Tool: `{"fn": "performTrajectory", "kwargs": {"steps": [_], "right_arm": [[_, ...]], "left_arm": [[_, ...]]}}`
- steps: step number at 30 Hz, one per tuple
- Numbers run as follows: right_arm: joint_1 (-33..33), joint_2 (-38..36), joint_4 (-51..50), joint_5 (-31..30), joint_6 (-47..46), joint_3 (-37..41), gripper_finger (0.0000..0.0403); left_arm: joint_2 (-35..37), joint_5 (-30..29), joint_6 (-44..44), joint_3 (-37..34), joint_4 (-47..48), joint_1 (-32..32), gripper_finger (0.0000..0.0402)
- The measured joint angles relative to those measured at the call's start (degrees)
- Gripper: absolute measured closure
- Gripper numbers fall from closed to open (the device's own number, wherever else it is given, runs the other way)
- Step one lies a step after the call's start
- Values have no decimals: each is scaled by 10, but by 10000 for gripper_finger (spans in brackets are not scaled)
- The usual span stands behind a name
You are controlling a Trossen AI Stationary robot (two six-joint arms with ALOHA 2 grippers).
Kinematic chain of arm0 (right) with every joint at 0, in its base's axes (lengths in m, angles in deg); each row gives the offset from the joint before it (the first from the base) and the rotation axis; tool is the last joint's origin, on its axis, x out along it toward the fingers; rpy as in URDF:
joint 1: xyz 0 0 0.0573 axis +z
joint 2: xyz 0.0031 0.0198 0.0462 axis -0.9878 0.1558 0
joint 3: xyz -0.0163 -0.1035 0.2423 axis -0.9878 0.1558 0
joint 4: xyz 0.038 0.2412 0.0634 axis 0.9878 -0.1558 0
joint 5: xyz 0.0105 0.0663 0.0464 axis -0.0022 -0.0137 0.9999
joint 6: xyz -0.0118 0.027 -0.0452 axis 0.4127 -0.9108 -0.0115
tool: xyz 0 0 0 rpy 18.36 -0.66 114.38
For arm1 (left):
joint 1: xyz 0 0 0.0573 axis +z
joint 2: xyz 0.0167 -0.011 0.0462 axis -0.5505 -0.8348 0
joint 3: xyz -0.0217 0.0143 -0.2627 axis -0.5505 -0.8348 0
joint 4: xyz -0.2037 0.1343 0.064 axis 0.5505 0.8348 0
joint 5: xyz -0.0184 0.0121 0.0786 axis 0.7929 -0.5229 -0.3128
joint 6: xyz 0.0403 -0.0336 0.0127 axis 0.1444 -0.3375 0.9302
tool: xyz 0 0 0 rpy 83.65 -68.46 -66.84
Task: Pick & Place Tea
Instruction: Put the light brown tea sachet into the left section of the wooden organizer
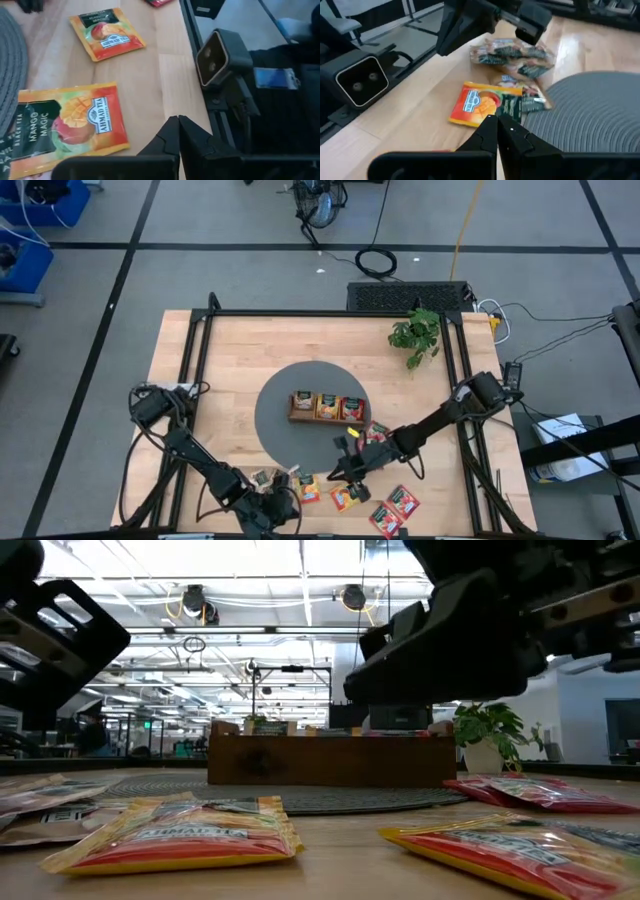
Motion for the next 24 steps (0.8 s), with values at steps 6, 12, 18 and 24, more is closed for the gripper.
{"fn": "performTrajectory", "kwargs": {"steps": [6, 12, 18, 24], "right_arm": [[6, 0, 34, -6, -57, 0, 403], [10, 0, 37, -13, -107, 0, 403], [-4, 9, 30, -17, -161, 0, 383], [-21, 41, 35, -13, -175, 0, 342]], "left_arm": [[-7, 26, -81, 9, 0, -8, 392], [-44, 5, -94, 26, 2, -12, 392], [-68, 4, -86, 45, 5, 12, 397], [-66, 2, -101, 46, 44, 20, 387]]}}
